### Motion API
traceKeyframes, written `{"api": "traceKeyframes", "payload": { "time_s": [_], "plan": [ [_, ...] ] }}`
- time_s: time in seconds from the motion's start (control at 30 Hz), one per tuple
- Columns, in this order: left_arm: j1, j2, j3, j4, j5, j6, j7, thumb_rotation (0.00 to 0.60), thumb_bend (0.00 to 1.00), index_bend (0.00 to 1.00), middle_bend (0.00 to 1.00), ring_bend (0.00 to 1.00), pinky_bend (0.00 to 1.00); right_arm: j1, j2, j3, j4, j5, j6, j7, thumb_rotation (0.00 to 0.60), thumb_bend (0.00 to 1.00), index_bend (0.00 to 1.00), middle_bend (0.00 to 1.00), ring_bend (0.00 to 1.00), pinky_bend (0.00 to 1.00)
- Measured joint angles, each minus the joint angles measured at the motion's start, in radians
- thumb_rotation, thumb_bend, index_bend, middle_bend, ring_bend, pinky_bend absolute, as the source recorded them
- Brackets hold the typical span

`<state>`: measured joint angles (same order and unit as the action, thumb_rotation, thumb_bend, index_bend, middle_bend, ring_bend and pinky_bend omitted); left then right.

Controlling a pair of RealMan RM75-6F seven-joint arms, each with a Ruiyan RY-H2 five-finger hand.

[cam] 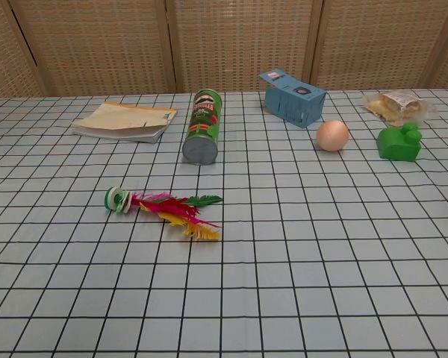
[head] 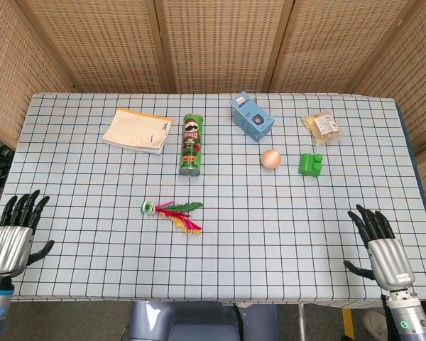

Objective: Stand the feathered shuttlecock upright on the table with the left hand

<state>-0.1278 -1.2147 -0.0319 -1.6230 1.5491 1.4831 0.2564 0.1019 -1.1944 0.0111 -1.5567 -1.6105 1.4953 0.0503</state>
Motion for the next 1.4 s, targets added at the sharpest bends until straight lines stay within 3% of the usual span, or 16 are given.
{"api": "traceKeyframes", "payload": {
  "time_s": [0.27, 0.5, 0.8, 1.03, 1.4],
  "plan": [
    [-0.122, 0.018, -0.026, -0.109, 0.016, -0.16, 0.099, 0.6, 0.25, 0.2, 0.0, 0.0, 0.0, -0.001, 0.006, 0.005, 0.0, 0.006, 0.003, 0.018, 0.6, 0.04, 0.1, 0.0, 0.0, 0.03],
    [-0.212, -0.044, -0.07, -0.163, -0.034, -0.258, 0.231, 0.6, 0.26, 0.28, 0.0, 0.0, 0.0, 0.001, 0.006, 0.008, 0.002, 0.012, -0.002, 0.029, 0.6, 0.04, 0.1, 0.0, 0.0, 0.03],
    [-0.334, -0.215, -0.132, -0.167, -0.199, -0.363, 0.474, 0.6, 0.26, 0.31, 0.0, 0.0, 0.0, -0.001, 0.013, 0.013, 0.004, 0.017, 0.002, 0.056, 0.6, 0.04, 0.1, 0.0, 0.0, 0.03],
    [-0.449, -0.378, -0.177, -0.152, -0.361, -0.398, 0.673, 0.6, 0.19, 0.38, 0.0, 0.0, 0.0, 0.0, 0.018, 0.019, 0.008, 0.026, 0.0, 0.091, 0.6, 0.04, 0.1, 0.0, 0.0, 0.03],
    [-0.569, -0.534, -0.187, -0.061, -0.466, -0.402, 0.804, 0.6, 0.2, 0.42, 0.0, 0.0, 0.0, 0.0, 0.024, 0.025, 0.015, 0.03, 0.005, 0.137, 0.6, 0.04, 0.1, 0.0, 0.0, 0.03]
  ]
}}
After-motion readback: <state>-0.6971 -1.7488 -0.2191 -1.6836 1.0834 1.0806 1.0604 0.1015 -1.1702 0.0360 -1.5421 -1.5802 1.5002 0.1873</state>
